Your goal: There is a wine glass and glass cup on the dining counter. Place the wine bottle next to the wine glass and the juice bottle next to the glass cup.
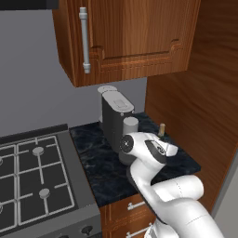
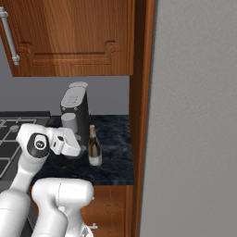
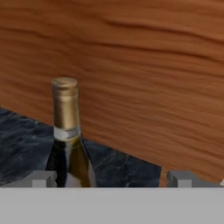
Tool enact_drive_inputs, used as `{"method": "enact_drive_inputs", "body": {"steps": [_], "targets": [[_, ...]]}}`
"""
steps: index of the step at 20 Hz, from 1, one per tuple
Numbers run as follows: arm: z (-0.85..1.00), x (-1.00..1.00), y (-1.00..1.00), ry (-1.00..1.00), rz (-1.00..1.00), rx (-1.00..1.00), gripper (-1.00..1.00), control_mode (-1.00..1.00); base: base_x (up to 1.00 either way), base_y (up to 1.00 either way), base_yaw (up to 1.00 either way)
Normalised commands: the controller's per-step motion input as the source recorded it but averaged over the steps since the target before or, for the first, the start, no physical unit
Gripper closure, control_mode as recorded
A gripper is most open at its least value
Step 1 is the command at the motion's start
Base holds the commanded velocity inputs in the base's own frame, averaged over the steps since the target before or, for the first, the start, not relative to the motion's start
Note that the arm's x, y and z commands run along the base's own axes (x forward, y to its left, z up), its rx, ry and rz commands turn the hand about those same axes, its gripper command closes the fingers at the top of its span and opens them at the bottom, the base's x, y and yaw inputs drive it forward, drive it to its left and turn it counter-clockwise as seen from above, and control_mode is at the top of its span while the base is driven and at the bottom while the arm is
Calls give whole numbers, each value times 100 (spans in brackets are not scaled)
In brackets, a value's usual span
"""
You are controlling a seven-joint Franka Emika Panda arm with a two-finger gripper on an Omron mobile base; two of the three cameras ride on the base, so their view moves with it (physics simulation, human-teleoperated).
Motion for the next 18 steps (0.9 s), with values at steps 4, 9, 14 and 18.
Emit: {"method": "enact_drive_inputs", "body": {"steps": [4,9,14,18], "targets": [[-18,9,-18,0,1,-3,-100,-100,0,0,0],[-14,9,-22,0,0,0,-100,-100,0,0,0],[-16,8,-12,0,2,0,-100,-100,0,0,0],[-21,4,0,0,4,-1,-100,-100,0,0,0]]}}
